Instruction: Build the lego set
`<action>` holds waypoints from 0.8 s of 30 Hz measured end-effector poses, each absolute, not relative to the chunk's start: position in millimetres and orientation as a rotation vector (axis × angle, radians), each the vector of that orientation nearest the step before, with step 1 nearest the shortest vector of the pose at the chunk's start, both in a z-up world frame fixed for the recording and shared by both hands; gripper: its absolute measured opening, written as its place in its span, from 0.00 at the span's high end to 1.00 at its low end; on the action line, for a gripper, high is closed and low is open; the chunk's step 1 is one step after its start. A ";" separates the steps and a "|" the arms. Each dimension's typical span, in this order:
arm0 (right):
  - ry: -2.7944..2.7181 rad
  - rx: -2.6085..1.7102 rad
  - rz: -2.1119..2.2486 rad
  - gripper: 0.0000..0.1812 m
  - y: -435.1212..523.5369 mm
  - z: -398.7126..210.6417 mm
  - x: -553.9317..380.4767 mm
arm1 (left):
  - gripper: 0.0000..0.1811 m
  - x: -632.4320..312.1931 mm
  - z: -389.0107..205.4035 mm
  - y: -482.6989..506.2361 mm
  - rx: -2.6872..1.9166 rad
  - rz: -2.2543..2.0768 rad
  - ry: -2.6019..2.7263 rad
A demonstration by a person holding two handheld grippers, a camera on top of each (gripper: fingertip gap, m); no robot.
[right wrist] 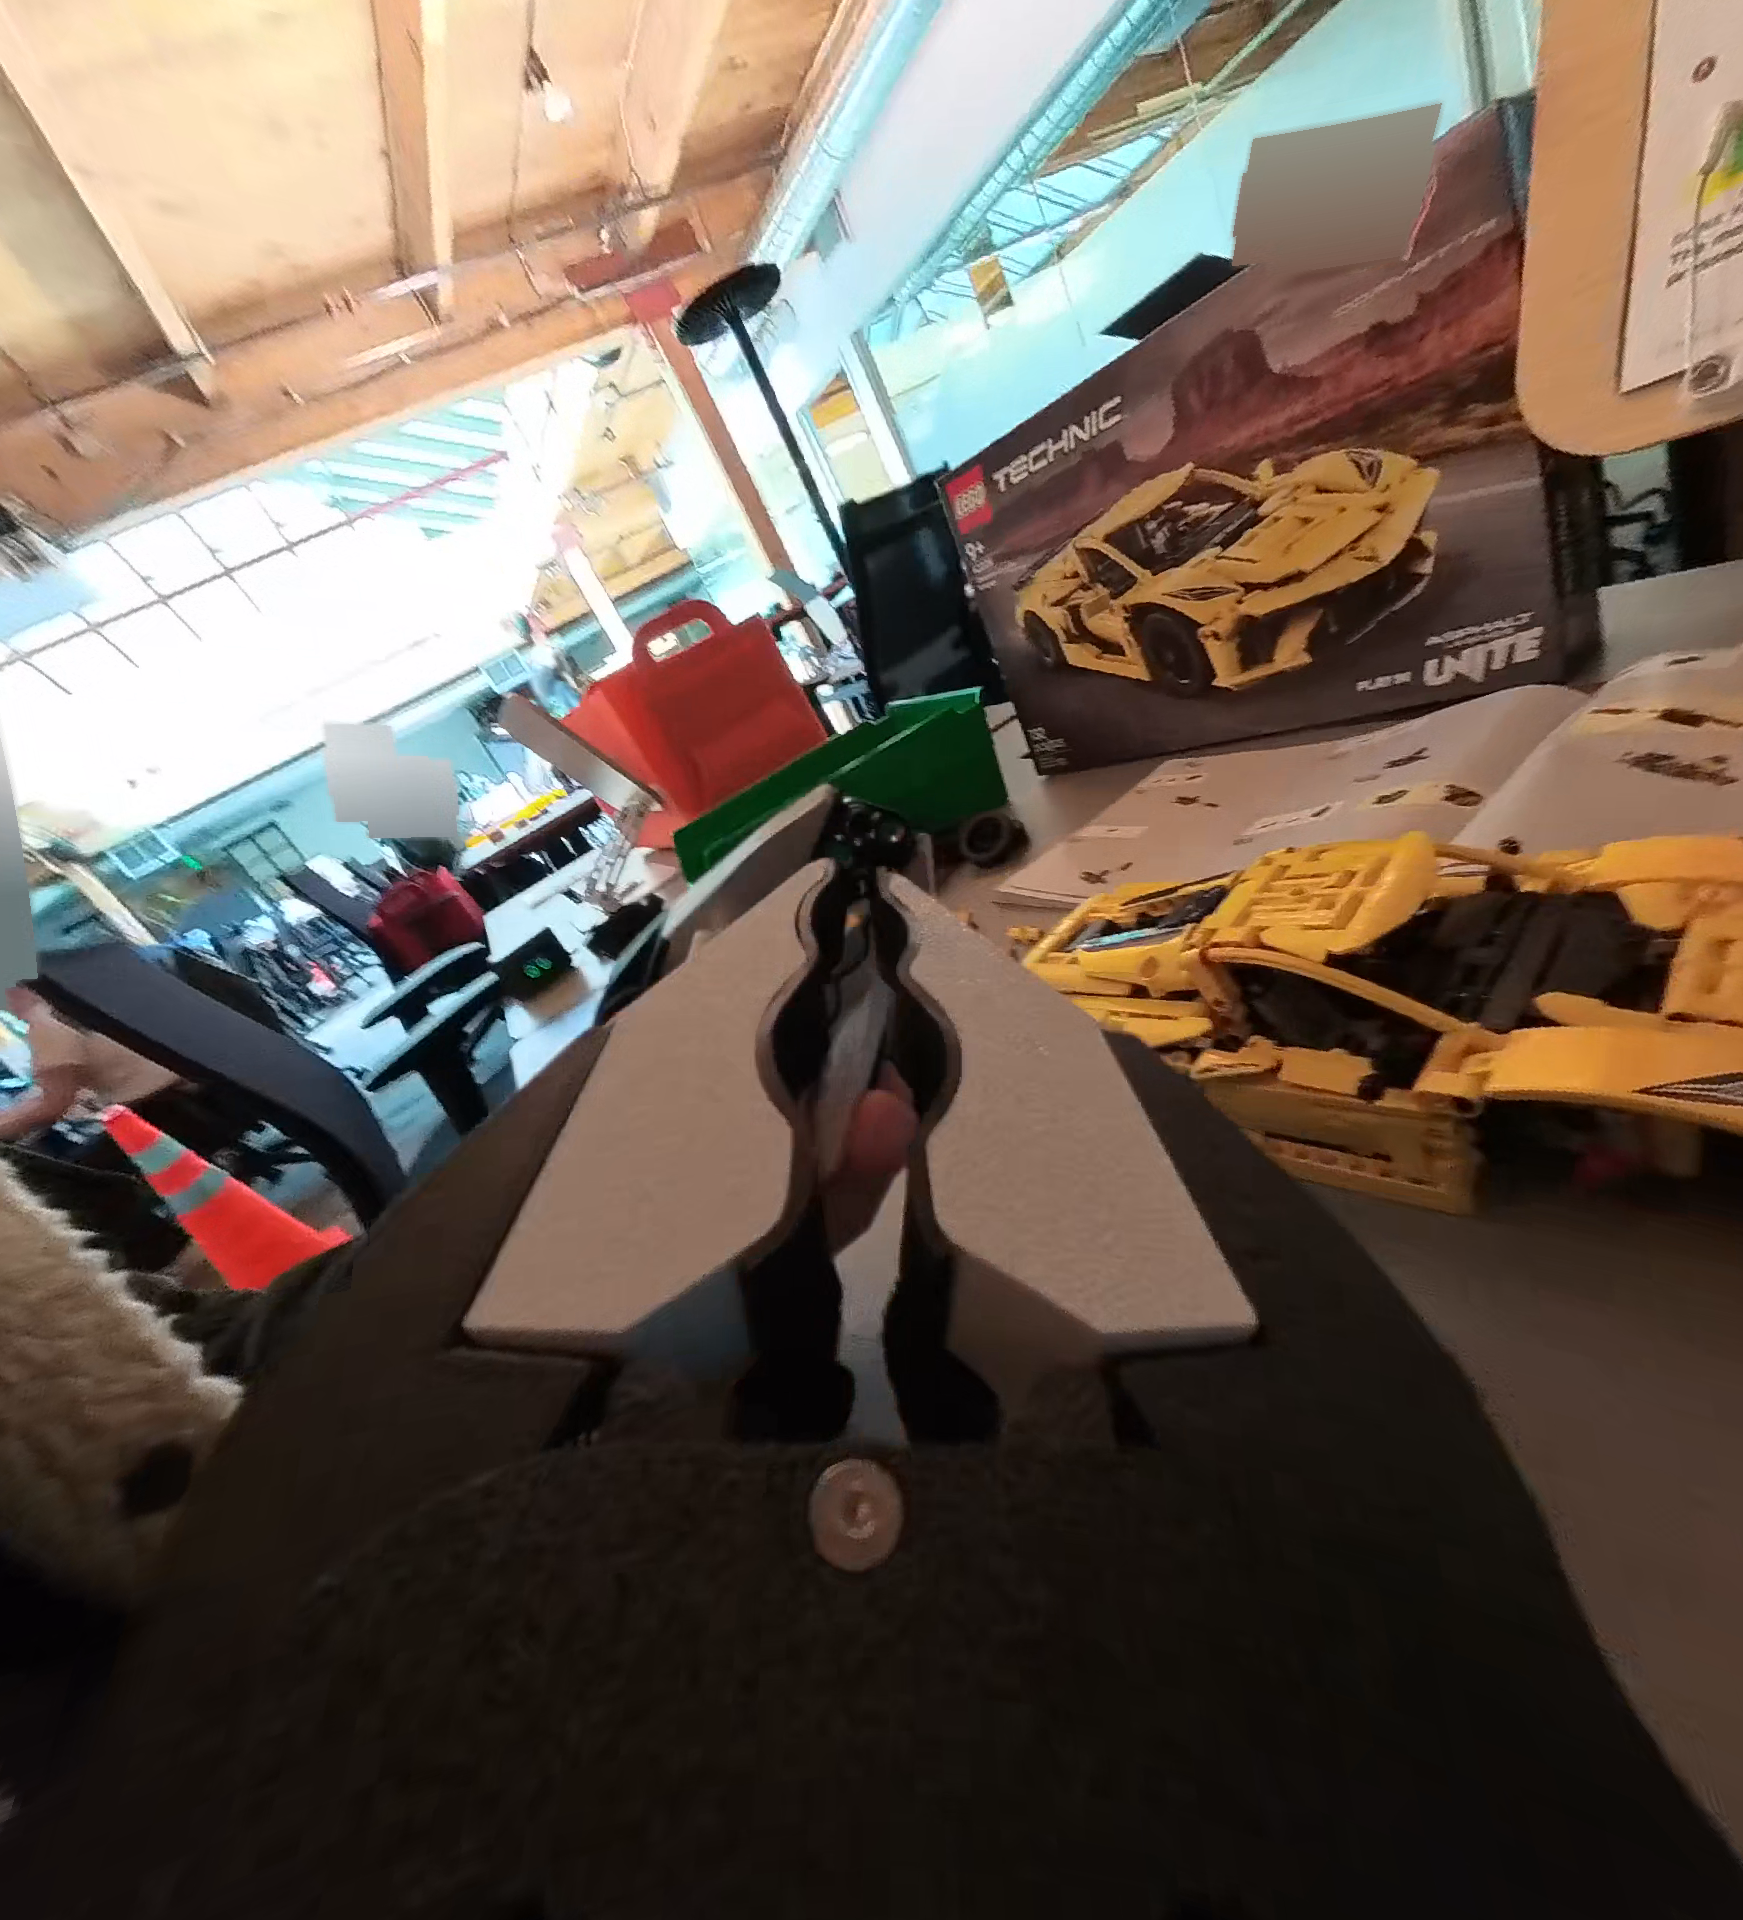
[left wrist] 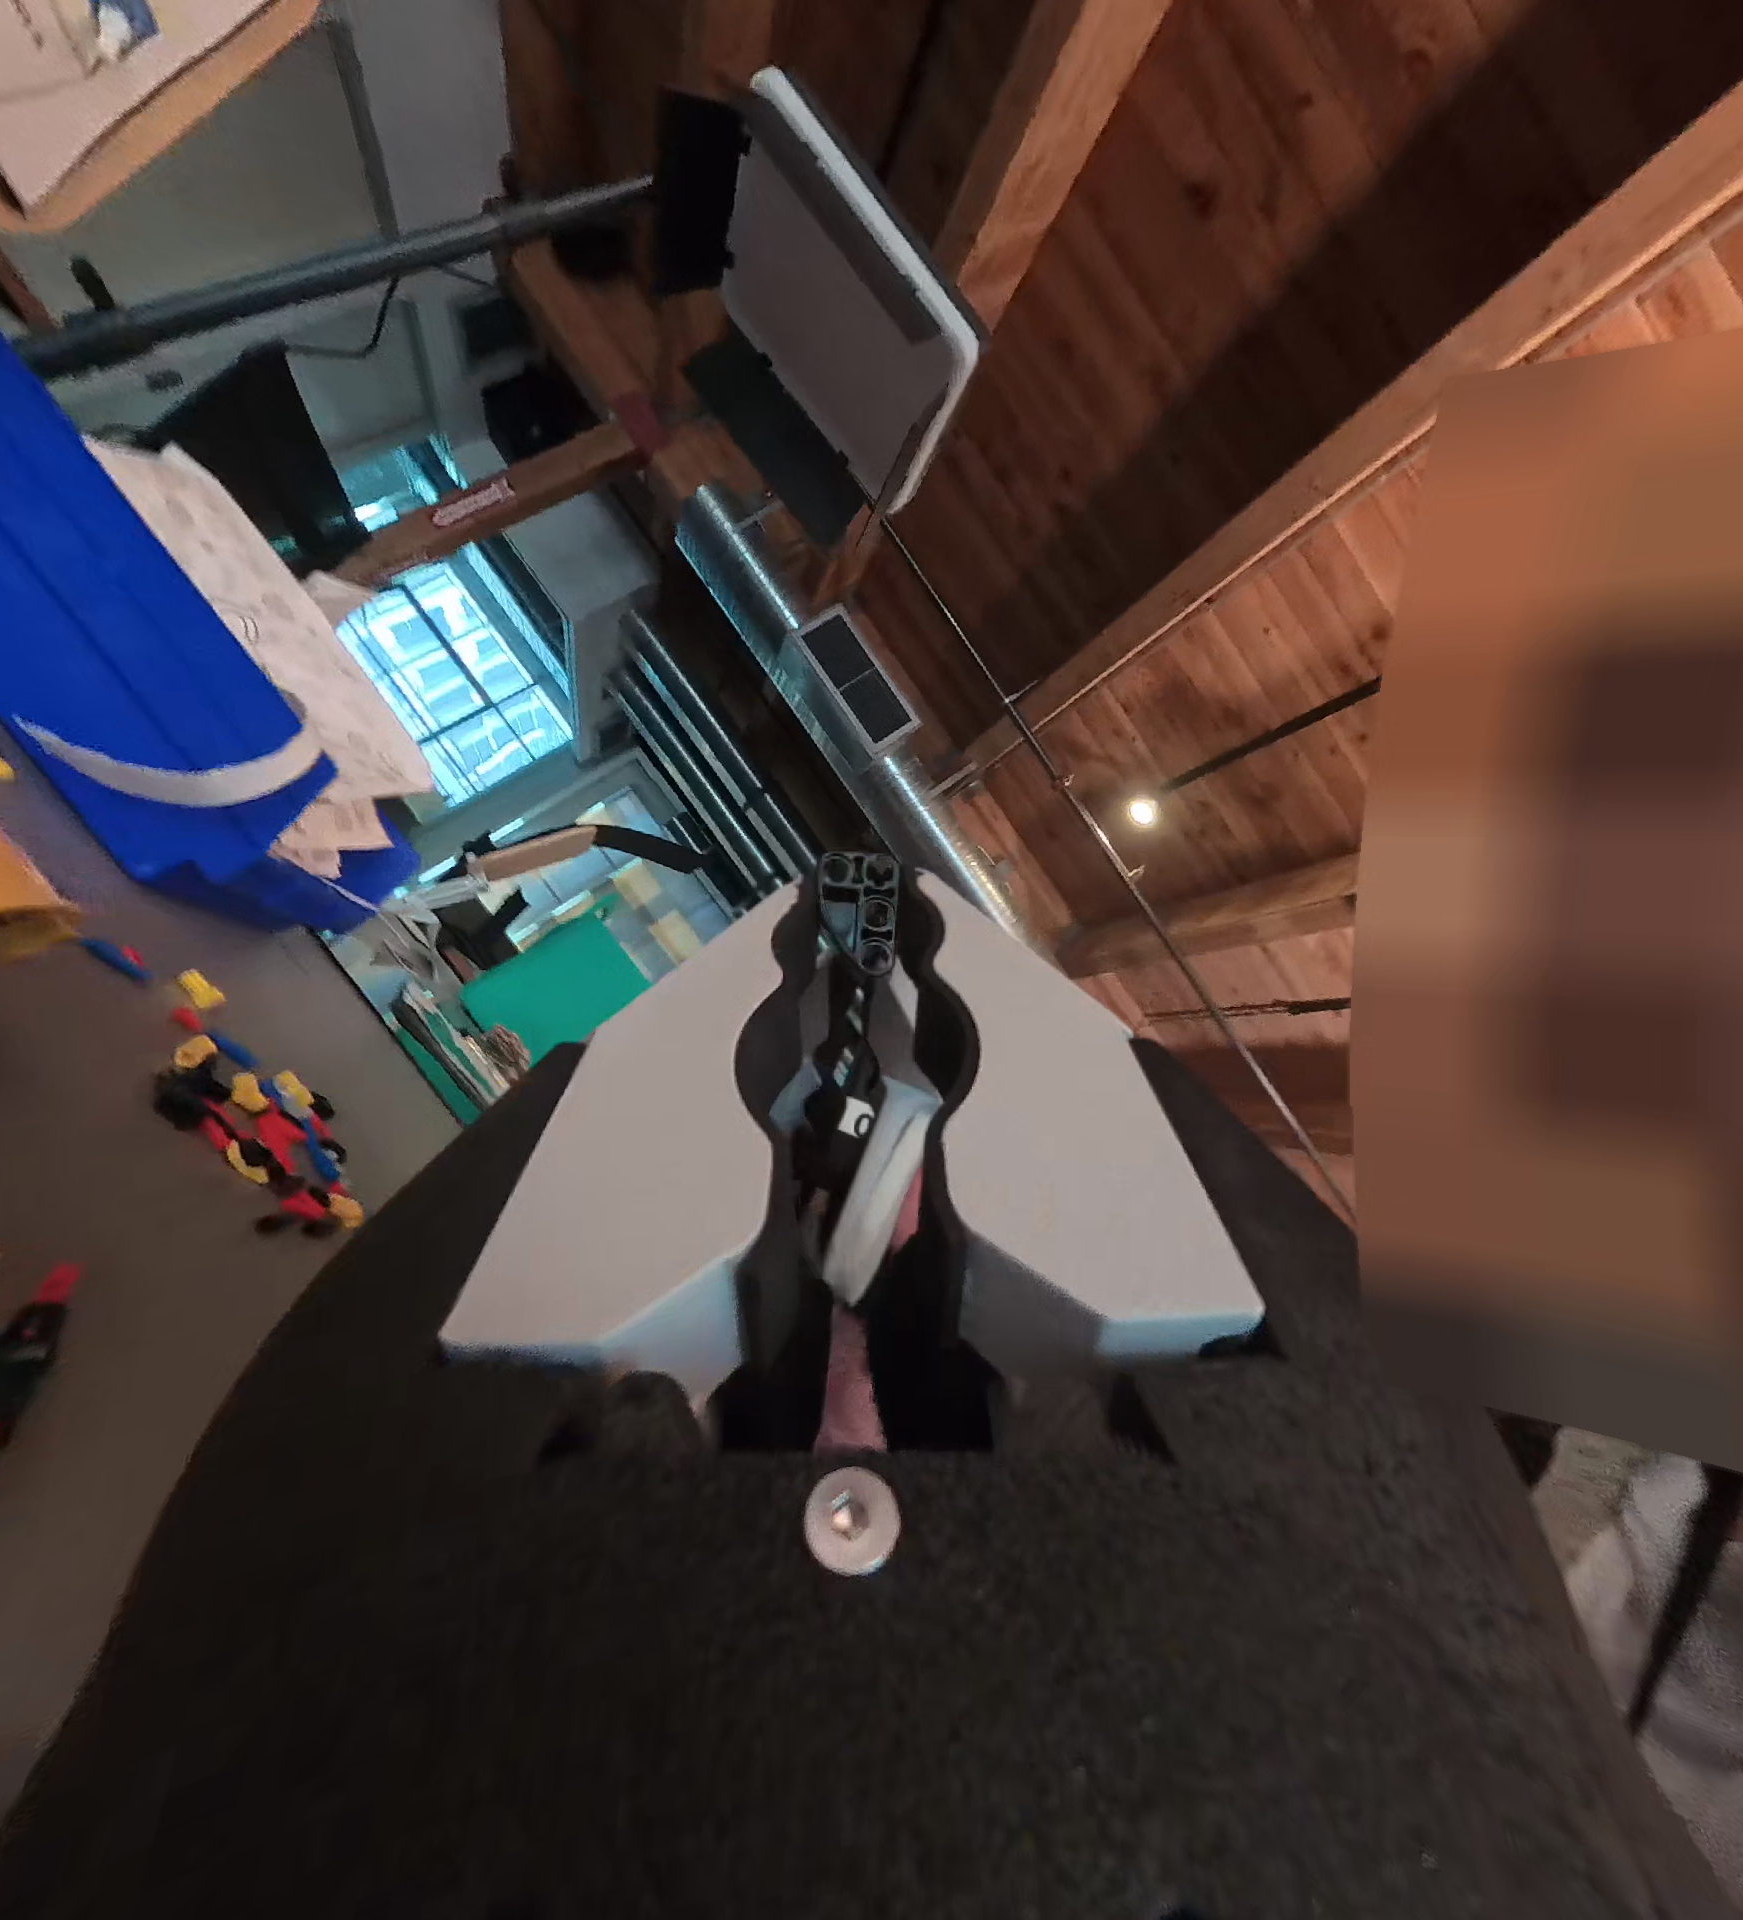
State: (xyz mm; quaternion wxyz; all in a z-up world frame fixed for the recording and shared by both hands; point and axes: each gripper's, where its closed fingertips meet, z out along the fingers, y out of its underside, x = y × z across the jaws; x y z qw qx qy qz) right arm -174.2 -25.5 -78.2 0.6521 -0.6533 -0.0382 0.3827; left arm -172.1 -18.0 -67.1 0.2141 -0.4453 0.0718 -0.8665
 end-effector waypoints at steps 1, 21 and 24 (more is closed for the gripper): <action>-0.079 -1.482 0.884 0.99 -25.4 -77.7 -174.5 | 0.92 -170.8 -65.9 -19.8 -1.219 -2.384 0.215; -0.049 -1.439 0.920 0.99 -26.7 -74.0 -171.5 | 0.92 -165.4 -66.4 -21.0 -1.137 -2.297 0.174; -0.034 -1.437 0.907 0.99 -23.4 -78.3 -170.9 | 0.92 -163.1 -70.3 -18.6 -1.144 -2.272 0.136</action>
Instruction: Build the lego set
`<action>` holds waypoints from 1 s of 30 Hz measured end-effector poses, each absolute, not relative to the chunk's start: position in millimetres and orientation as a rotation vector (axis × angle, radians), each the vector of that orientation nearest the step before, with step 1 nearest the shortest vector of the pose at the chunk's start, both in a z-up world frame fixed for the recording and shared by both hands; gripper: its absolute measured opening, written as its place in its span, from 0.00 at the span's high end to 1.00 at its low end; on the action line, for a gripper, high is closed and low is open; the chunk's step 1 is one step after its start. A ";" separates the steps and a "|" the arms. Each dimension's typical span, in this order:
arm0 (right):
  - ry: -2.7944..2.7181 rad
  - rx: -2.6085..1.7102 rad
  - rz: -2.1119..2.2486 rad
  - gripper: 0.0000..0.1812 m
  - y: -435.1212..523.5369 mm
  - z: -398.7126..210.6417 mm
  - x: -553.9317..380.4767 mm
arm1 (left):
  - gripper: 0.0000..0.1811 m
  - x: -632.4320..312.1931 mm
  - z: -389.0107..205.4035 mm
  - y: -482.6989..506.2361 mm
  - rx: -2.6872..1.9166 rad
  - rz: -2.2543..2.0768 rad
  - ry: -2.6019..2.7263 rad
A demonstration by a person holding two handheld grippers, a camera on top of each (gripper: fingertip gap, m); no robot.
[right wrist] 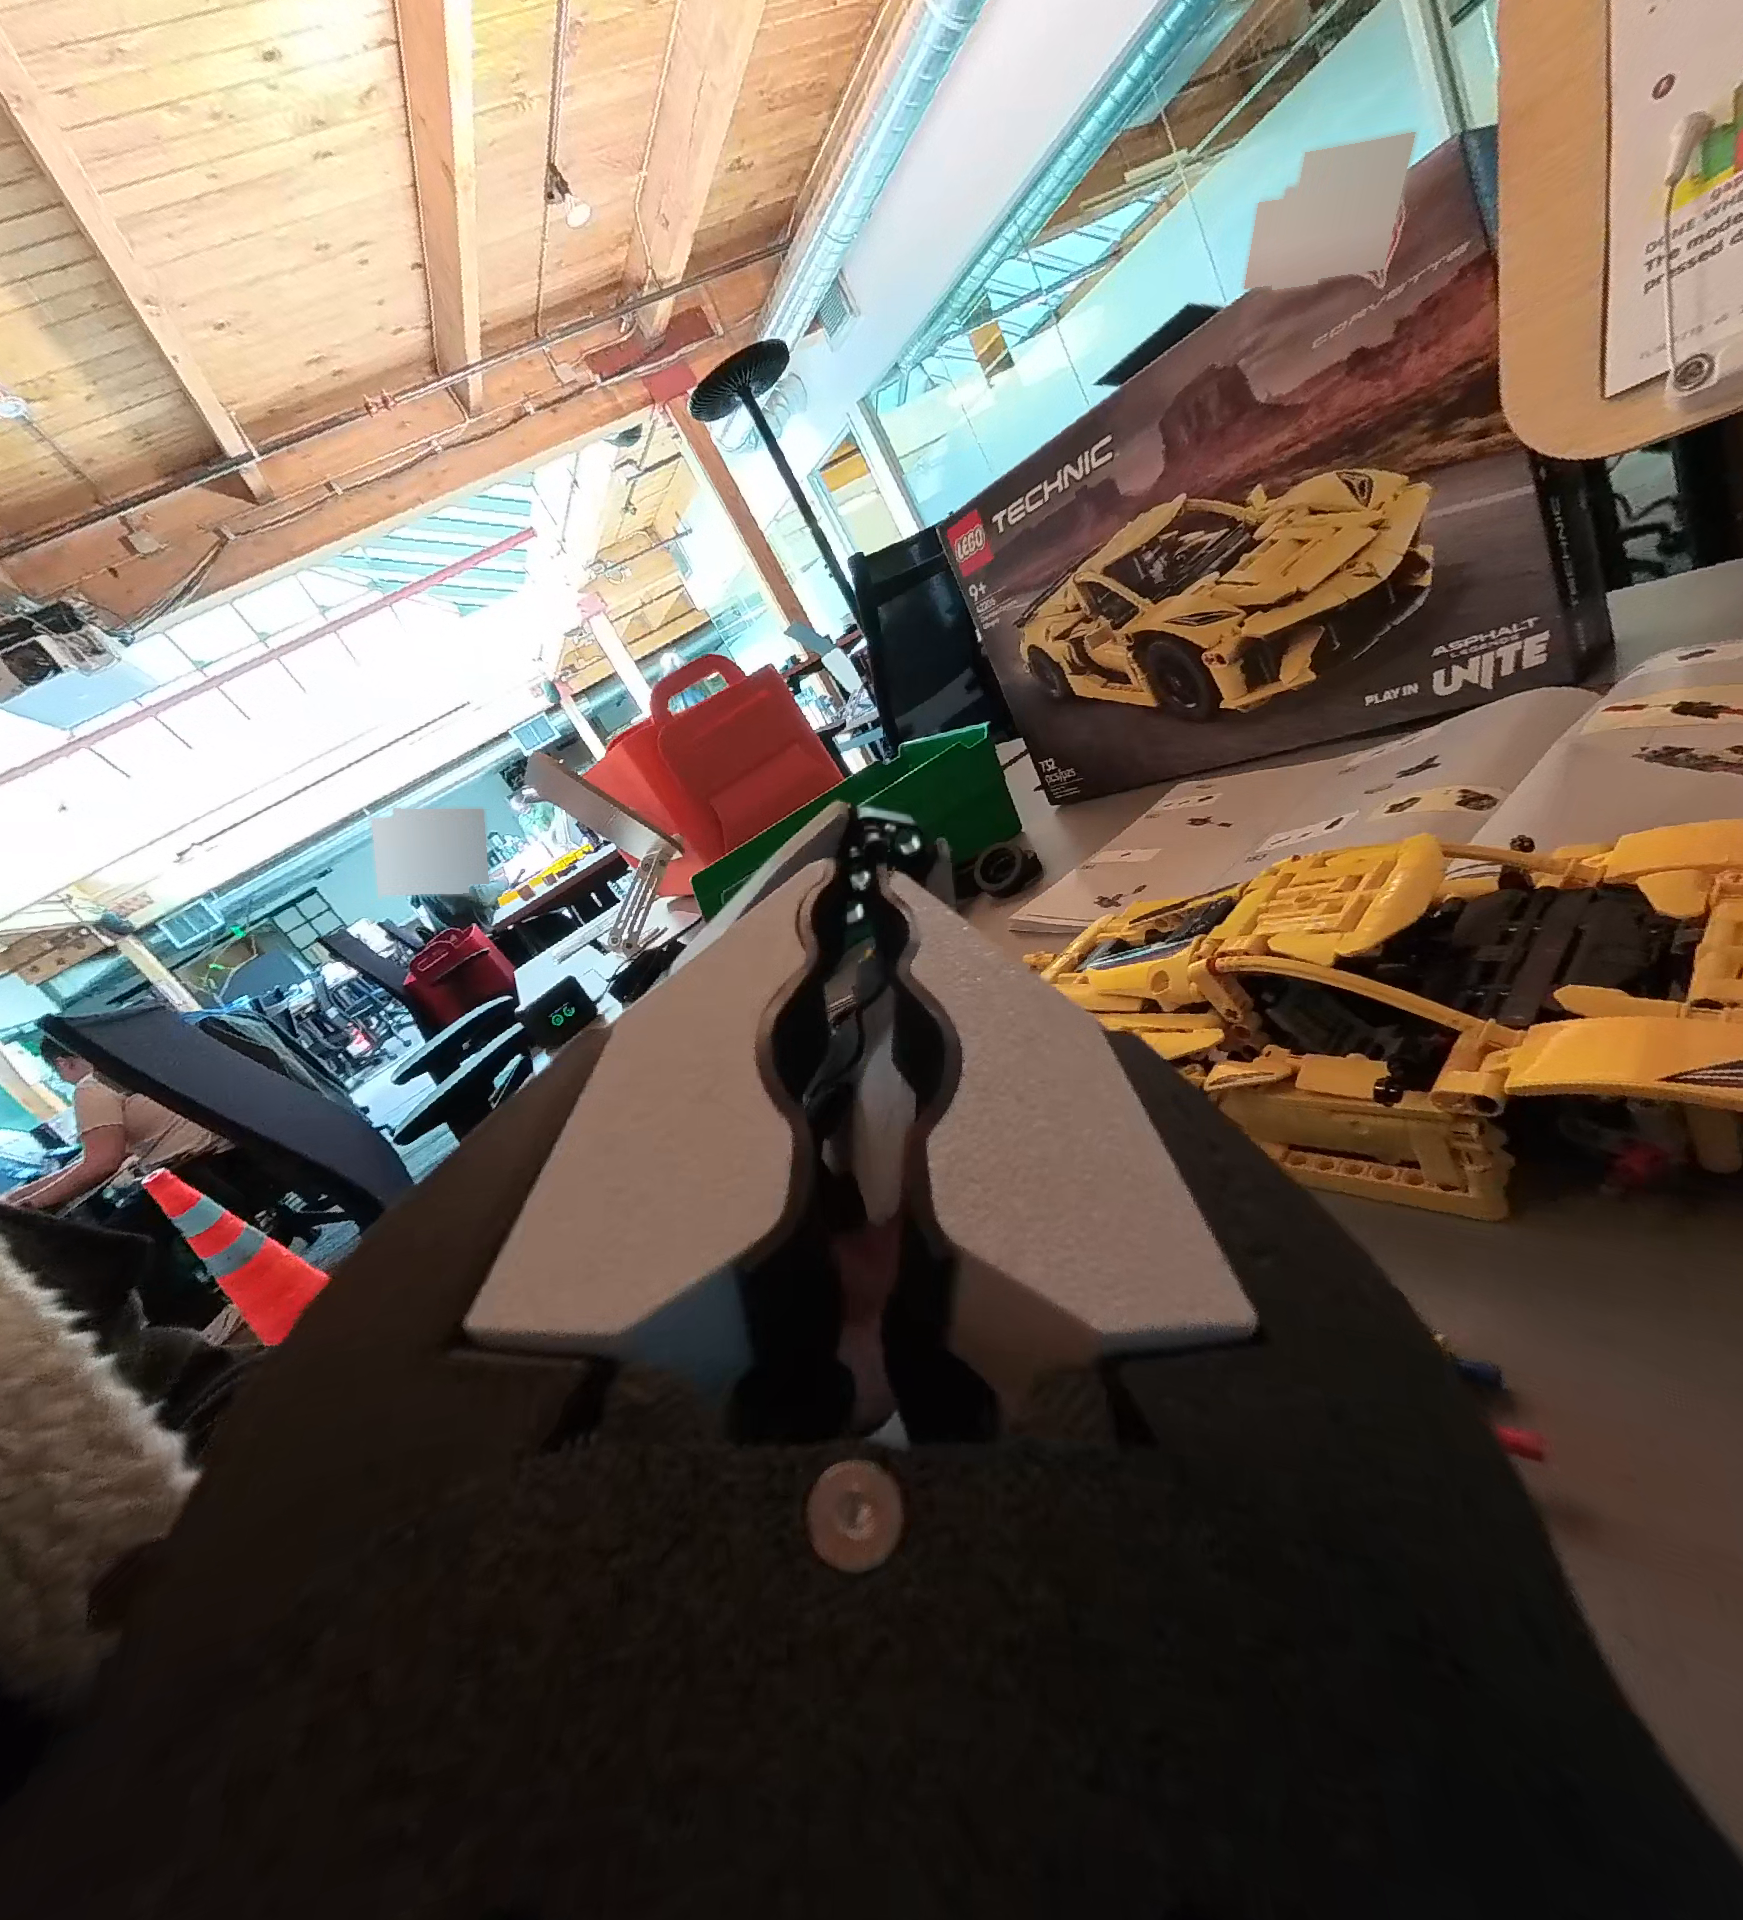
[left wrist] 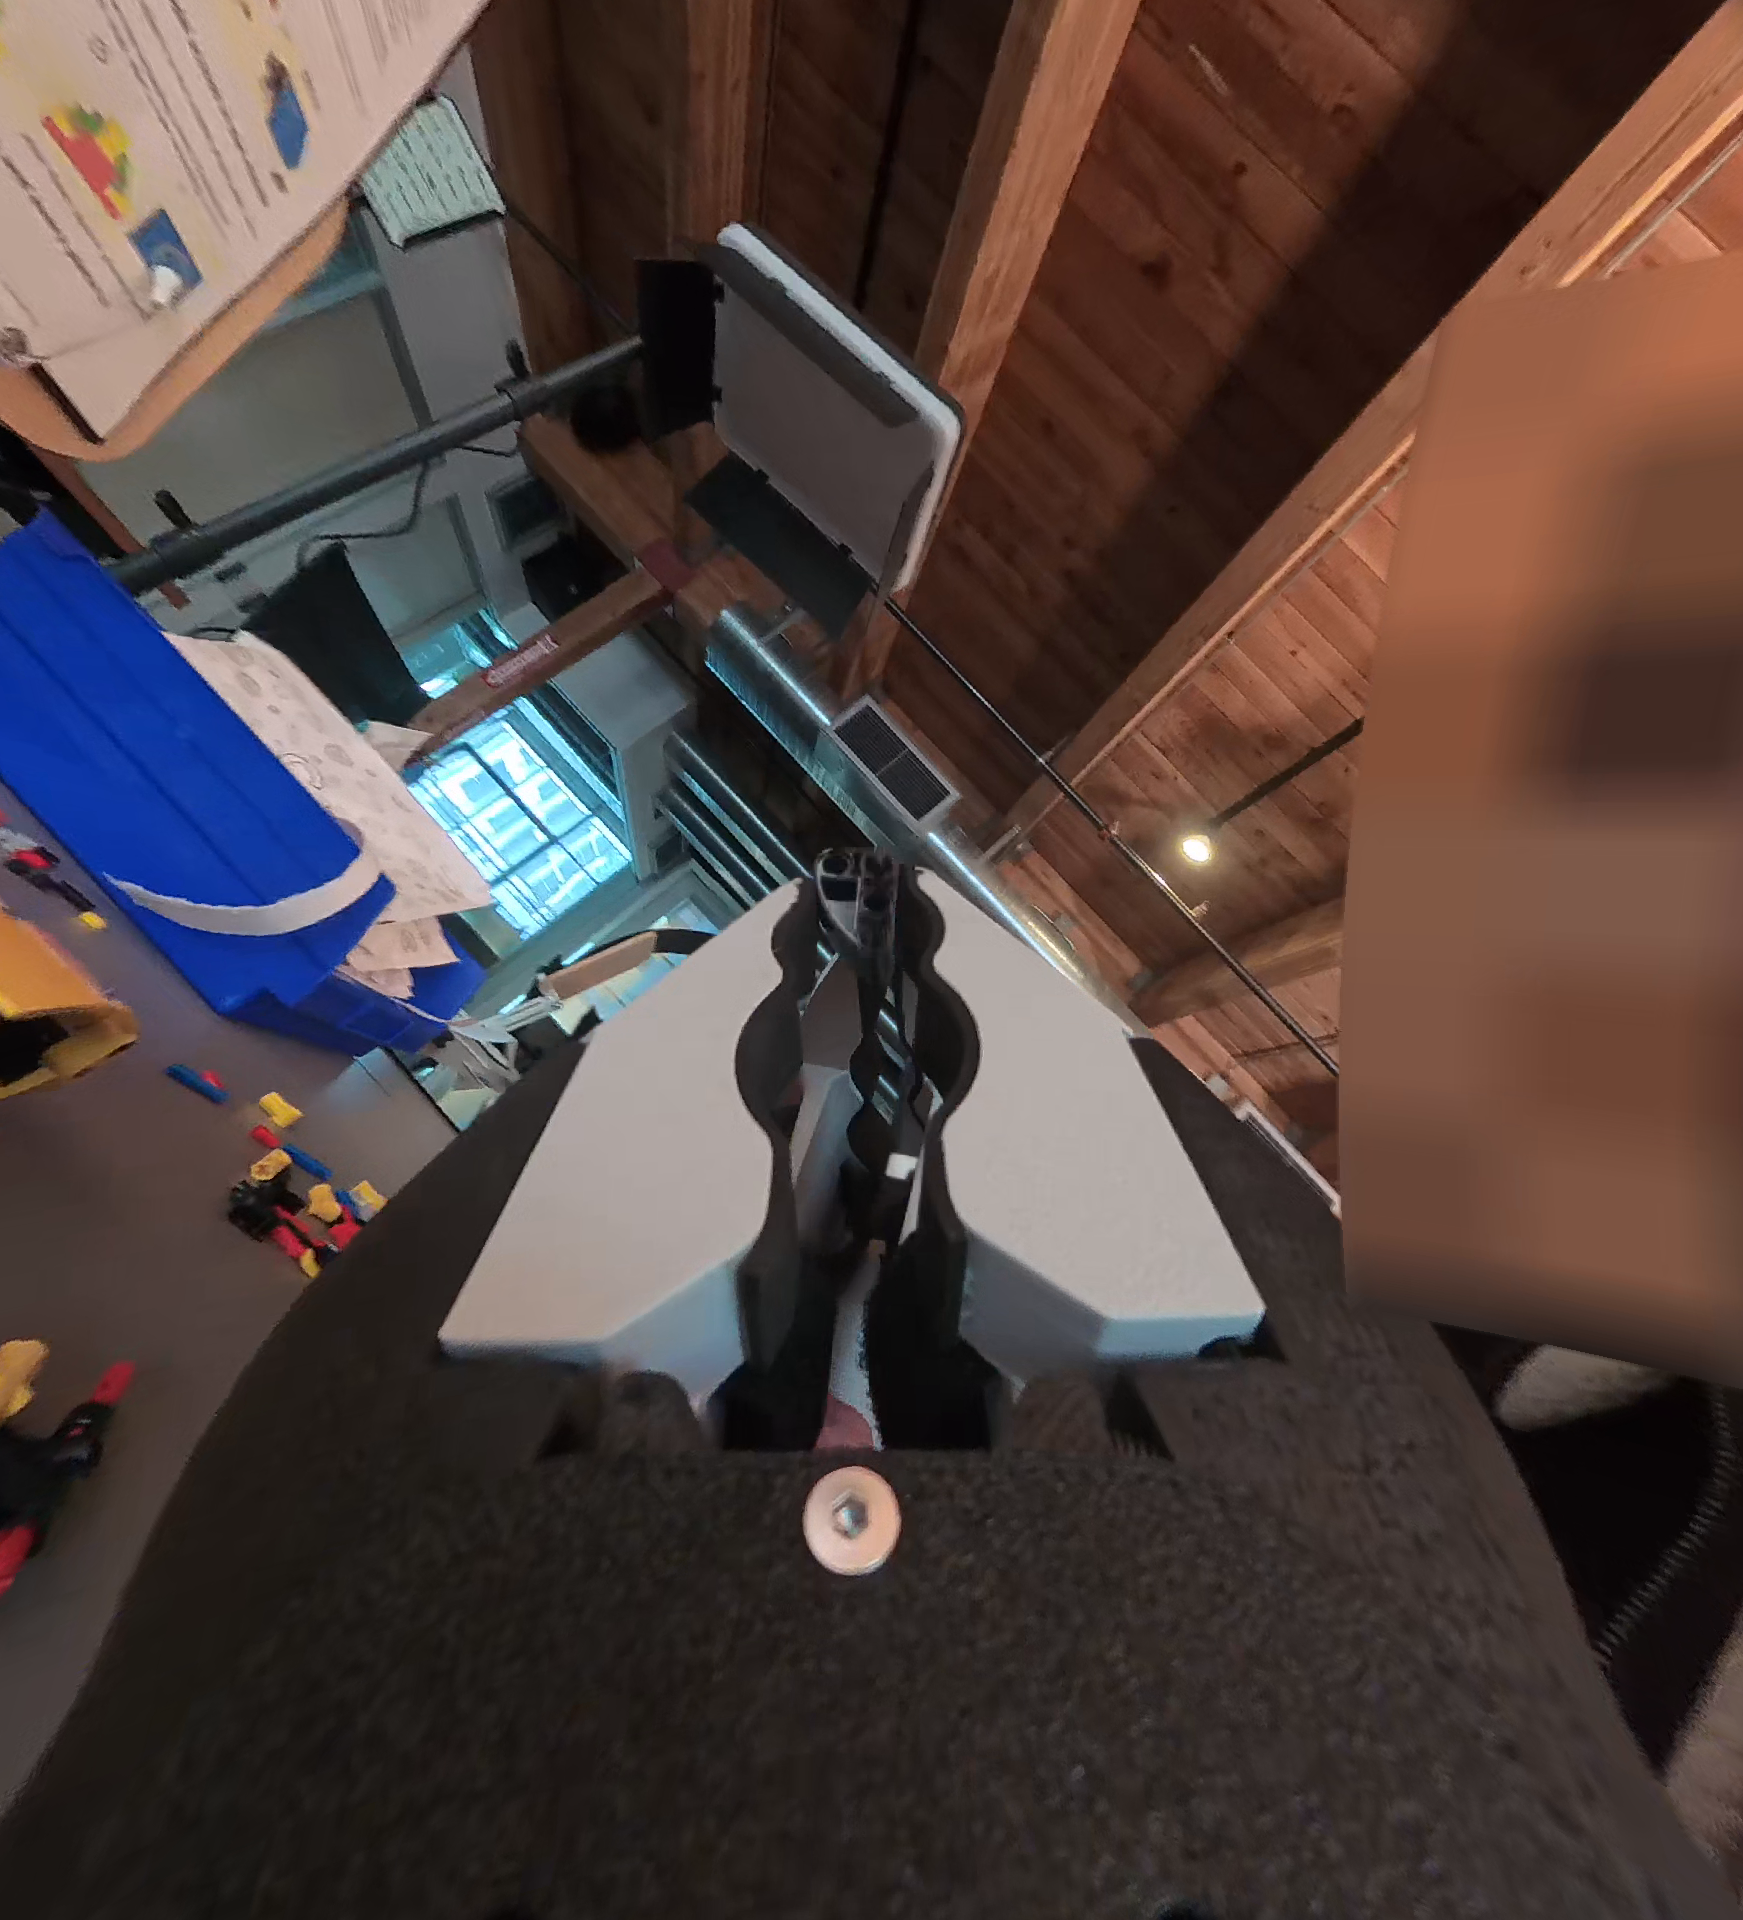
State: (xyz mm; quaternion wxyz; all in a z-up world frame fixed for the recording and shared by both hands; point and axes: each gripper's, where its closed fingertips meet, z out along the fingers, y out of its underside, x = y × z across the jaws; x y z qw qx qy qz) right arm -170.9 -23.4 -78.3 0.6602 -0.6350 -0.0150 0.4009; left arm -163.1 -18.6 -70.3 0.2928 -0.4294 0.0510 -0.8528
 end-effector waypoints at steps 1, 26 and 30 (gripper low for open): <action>-0.027 -1.432 0.897 0.99 -22.3 -79.3 -170.6 | 0.92 -162.4 -71.2 -17.6 -1.143 -2.280 0.104; -0.104 -1.377 0.332 0.98 -25.8 -77.8 -160.8 | 0.92 -148.0 -72.0 -24.6 -1.311 -2.333 0.019; -0.164 -1.405 0.146 0.99 -23.2 -79.2 -159.8 | 0.92 -147.1 -74.1 -21.8 -1.350 -2.384 -0.037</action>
